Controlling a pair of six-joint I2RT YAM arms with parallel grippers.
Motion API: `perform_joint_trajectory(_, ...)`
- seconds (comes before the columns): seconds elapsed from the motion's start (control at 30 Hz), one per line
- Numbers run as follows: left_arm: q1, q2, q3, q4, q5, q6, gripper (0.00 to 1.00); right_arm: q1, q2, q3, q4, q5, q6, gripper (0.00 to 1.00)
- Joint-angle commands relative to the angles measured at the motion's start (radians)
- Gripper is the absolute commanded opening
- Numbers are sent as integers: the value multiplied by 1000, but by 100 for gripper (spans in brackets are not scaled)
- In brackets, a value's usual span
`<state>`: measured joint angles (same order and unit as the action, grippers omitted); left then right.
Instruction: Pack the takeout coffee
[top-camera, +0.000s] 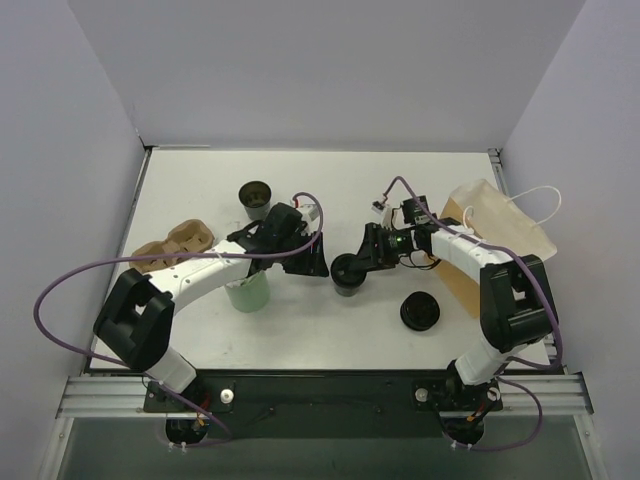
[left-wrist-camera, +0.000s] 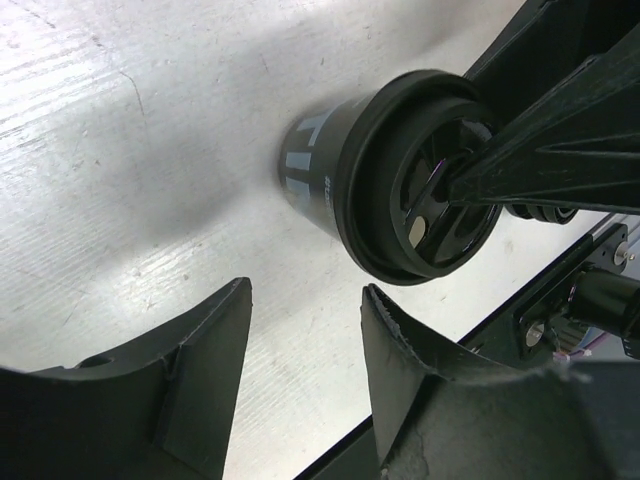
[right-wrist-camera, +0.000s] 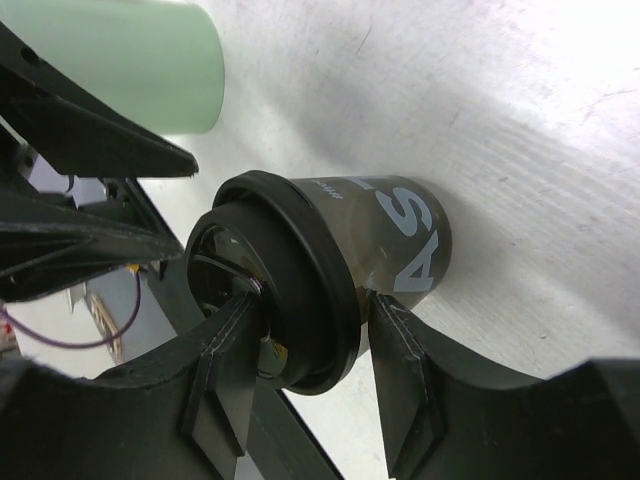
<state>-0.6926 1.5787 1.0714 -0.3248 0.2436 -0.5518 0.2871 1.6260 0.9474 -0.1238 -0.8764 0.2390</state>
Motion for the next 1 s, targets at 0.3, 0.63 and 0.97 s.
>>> perform_joint_trajectory(0.3, 68, -68, -41, 89, 55, 32, 51, 109, 68, 28, -266, 69, -276, 33)
perform_joint_trajectory(0.63, 71, -46, -128, 205, 195, 38, 49, 124, 80, 57, -254, 86, -291, 31)
perform_joint_trajectory(0.97, 71, -25, -201, 282, 238, 13, 48, 124, 74, 33, -217, 90, -276, 29)
